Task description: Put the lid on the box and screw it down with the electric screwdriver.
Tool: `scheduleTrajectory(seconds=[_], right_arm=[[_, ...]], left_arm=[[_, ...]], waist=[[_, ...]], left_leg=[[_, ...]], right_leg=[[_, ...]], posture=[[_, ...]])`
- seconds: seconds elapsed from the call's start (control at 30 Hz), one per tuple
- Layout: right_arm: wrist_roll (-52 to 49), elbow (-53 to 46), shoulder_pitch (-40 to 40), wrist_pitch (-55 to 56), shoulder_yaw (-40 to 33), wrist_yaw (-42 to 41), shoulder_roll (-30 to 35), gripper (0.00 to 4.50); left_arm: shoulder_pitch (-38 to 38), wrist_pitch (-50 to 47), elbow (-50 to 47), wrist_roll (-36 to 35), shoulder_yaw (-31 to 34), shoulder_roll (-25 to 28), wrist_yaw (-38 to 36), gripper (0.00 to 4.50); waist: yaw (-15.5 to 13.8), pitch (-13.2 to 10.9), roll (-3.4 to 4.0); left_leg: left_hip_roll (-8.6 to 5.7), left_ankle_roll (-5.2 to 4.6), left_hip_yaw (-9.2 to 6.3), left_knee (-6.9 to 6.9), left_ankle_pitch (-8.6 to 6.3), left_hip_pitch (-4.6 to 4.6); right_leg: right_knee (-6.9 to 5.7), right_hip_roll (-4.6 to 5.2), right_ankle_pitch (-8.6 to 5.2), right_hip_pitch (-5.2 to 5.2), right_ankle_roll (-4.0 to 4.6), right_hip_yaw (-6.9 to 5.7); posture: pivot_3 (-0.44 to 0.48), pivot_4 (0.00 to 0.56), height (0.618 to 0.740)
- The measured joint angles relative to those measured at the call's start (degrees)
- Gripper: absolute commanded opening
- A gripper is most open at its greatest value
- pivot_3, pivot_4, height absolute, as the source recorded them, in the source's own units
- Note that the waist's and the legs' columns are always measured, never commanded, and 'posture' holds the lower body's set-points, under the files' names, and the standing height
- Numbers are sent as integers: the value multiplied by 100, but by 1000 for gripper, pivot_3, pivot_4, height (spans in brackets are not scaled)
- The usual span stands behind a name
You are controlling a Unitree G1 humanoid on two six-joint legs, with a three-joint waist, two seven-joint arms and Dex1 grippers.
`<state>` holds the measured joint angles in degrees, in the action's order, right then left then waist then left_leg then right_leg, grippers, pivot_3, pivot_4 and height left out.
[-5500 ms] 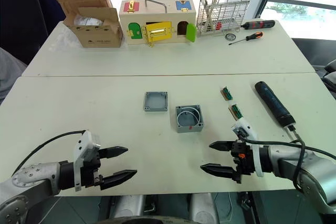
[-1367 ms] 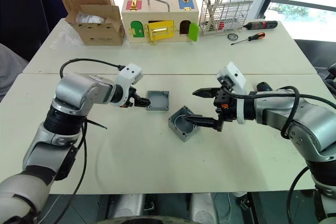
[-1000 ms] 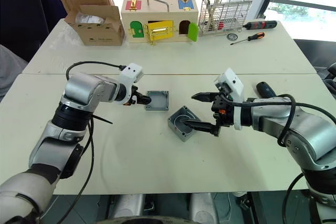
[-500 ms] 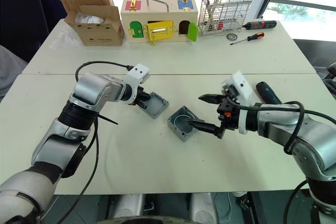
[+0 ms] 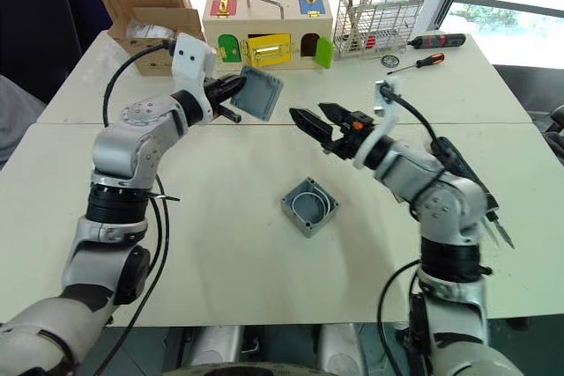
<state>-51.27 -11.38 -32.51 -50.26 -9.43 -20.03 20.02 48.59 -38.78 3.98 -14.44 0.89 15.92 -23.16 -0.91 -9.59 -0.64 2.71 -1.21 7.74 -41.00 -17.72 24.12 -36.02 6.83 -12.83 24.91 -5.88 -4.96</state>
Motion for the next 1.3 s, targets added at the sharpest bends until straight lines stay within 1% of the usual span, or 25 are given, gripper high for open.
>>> scheduleTrajectory(seconds=[0.17,0.27,0.6,0.77,0.83,0.87,1.0,1.03,1.07,1.1,1.13,1.17,1.3], right_arm=[[209,548,-291,204,51,5,-266,4500],[270,723,-356,271,-8,5,-334,4500],[280,789,-376,321,-59,-28,-504,4500],[282,882,-477,394,-53,-26,-651,4500],[284,886,-477,446,-54,-26,-690,3988],[285,889,-477,461,-56,-25,-717,3803],[286,922,-509,491,-56,-12,-764,2476],[285,924,-525,491,-56,-13,-764,1965],[284,924,-533,491,-56,-20,-762,1604],[283,924,-532,488,-56,-32,-760,1014],[286,924,-528,485,-71,-32,-754,514],[291,925,-523,476,-95,-30,-736,145],[286,919,-515,449,-110,-30,-736,155]], left_arm=[[1,217,-3,2,0,-311,135,77],[-1,225,-8,11,-3,-327,155,77],[-29,224,-156,-1,-20,-338,-36,77],[-62,222,-189,0,-157,-378,-67,77],[-62,222,-190,0,-177,-377,-69,0],[-62,223,-190,0,-182,-377,-74,0],[-62,223,-190,0,-184,-372,-94,0],[-62,223,-190,0,-184,-370,-97,0],[-62,223,-190,0,-183,-368,-99,0],[-62,223,-190,0,-183,-366,-99,0],[-62,223,-191,-3,-174,-363,-102,0],[-61,229,-206,-9,-172,-360,-107,0],[-62,228,-212,-10,-180,-364,-107,0]], waist=[[38,0,0],[47,0,1],[49,0,1],[48,0,1],[51,0,1],[54,0,1],[56,0,1],[56,-1,2],[56,-1,1],[56,-1,2],[55,-1,2],[51,-1,2],[59,-1,2]], left_leg=[[2,1,0,1,0,3],[4,6,-1,3,3,3],[4,6,-1,4,3,3],[4,6,-1,4,3,3],[4,6,-1,5,3,3],[4,6,-1,5,3,3],[4,6,-1,5,3,3],[4,6,-1,6,3,3],[4,6,-1,5,3,3],[4,6,-1,5,3,3],[5,6,-1,6,3,3],[4,6,-1,5,3,4],[4,6,-1,7,3,4]], right_leg=[[-2,-3,0,5,-1,0],[-6,-6,0,9,-1,-1],[-4,-6,0,9,-1,-1],[-4,-6,0,9,-1,-1],[-4,-6,0,9,-1,-1],[-4,-6,0,9,-1,-1],[-4,-6,0,9,-1,-1],[-4,-6,0,9,-1,-1],[-4,-6,0,9,-1,-1],[-4,-6,0,9,-1,-1],[-4,-6,0,9,-1,-1],[-4,-6,0,9,-1,-1],[-4,-6,0,10,-1,-1]], posture=[[0,150,728],[0,150,728],[0,150,728],[0,150,728],[0,150,728],[0,150,728],[0,150,728],[0,150,728],[0,150,728],[0,150,728],[0,150,728],[0,150,728],[0,150,728]])
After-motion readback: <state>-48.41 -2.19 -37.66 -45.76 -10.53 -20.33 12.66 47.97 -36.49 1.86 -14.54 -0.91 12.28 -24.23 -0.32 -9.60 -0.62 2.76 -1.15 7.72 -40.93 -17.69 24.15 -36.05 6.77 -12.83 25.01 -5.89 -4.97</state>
